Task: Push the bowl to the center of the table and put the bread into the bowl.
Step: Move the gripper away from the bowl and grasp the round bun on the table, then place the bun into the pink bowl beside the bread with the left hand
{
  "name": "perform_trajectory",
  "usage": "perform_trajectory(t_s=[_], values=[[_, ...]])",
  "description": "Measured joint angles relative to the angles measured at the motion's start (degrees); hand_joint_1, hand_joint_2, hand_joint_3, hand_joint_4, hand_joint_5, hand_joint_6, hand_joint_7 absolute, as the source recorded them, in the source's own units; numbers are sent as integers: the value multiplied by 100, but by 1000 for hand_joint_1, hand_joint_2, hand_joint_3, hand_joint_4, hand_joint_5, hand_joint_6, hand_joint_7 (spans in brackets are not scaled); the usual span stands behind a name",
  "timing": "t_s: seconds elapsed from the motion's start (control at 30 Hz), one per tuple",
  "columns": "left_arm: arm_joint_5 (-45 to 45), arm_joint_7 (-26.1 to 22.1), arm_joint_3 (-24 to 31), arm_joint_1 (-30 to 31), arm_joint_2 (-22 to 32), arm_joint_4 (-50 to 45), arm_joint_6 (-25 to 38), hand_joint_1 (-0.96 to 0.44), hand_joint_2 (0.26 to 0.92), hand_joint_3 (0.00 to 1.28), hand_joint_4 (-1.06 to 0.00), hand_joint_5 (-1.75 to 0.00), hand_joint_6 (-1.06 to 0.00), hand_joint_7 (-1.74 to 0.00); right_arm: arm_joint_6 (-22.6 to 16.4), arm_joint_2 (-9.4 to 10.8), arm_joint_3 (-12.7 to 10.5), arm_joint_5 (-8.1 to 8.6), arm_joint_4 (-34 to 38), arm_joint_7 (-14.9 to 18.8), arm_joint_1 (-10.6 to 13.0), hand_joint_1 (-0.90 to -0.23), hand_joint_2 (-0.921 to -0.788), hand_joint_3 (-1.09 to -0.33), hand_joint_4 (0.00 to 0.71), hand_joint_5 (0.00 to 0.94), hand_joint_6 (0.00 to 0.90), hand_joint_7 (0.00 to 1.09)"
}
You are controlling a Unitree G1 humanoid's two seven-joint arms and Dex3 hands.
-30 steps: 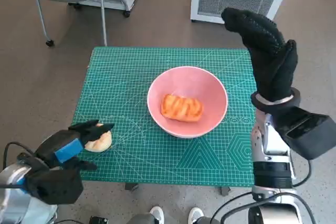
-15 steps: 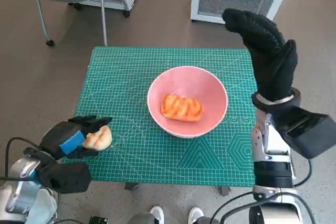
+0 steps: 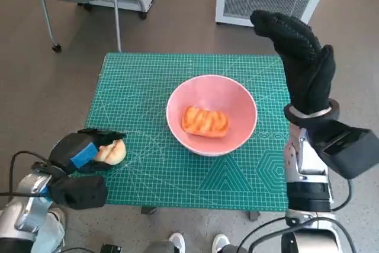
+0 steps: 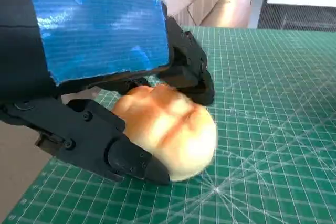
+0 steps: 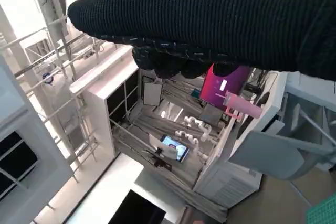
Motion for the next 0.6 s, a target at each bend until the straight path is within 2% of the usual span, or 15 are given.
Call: perform_trajectory(t_s=[0.3, 0.6], values=[[-55, -28, -52, -47, 148, 66, -122, 0, 917, 122, -682, -1177, -529, -1269, -50, -1, 0, 1, 11, 6, 0, -749, -921, -886, 263, 11, -1, 691], [-353, -320, 41, -44, 193, -89, -144, 0, 920, 106, -694, -1180, -540, -1239, -77, -1, -3, 4, 67, 19, -1, -749, -921, -887, 263, 12, -1, 694]])
